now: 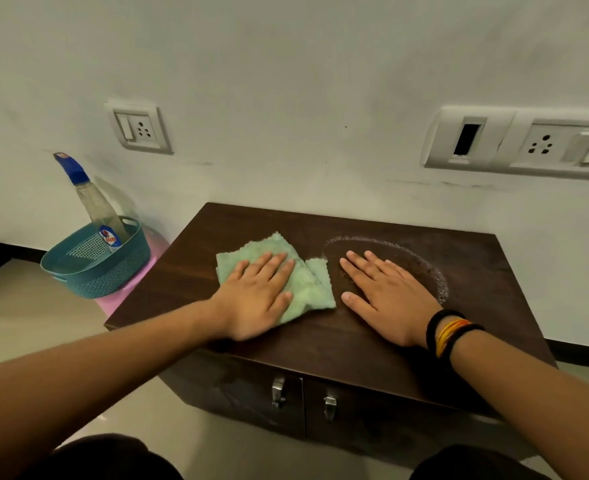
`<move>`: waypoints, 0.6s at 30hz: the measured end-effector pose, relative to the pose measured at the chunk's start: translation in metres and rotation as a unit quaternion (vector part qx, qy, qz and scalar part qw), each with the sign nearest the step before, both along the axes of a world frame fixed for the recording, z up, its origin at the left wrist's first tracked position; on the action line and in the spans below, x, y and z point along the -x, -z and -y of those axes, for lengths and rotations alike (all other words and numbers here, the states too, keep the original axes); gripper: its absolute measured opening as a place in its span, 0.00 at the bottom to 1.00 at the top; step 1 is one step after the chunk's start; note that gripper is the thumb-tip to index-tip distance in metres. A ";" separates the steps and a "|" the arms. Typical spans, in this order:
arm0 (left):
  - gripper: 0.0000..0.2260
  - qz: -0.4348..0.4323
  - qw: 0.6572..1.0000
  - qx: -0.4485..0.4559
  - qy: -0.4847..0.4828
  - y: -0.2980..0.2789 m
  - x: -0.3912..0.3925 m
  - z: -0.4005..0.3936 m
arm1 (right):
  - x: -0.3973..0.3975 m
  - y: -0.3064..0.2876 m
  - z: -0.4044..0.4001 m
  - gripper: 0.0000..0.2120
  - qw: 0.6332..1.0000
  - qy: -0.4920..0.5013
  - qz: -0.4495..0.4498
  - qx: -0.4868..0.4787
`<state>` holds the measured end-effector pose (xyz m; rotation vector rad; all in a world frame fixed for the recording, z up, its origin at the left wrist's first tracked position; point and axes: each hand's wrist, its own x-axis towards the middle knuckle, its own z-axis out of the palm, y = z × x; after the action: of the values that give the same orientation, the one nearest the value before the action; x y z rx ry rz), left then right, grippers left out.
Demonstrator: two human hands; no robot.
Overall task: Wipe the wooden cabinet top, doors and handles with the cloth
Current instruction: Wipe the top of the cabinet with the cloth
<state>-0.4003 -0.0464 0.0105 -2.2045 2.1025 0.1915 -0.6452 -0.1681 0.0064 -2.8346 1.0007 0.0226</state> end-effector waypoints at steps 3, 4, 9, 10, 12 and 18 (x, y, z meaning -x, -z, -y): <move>0.28 -0.017 0.998 -0.005 0.063 -0.002 0.020 -0.004 | 0.001 -0.001 0.000 0.34 1.000 0.004 -0.001 0.001; 0.28 -0.020 0.998 -0.004 0.065 -0.004 0.017 0.010 | 0.001 0.000 0.000 0.35 1.000 0.004 0.000 0.003; 0.35 -0.001 1.000 -0.004 -0.023 -0.003 -0.018 0.014 | 0.003 0.002 0.002 0.34 1.000 0.011 0.005 -0.001; 0.35 -0.003 1.000 -0.008 -0.016 -0.001 -0.009 0.002 | 0.003 0.002 0.002 0.34 1.000 0.014 0.005 -0.002; 0.32 -0.019 0.999 -0.012 0.041 0.001 0.023 0.001 | 0.001 0.002 0.002 0.35 1.000 0.015 0.007 -0.006; 0.29 -0.006 0.999 -0.007 -0.041 -0.007 0.006 0.058 | 0.013 0.000 0.011 0.33 1.000 0.023 0.002 -0.008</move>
<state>-0.4067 -0.1049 0.0172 -2.2880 2.0116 0.2242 -0.6578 -0.1792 0.0064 -2.7952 1.0606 0.0209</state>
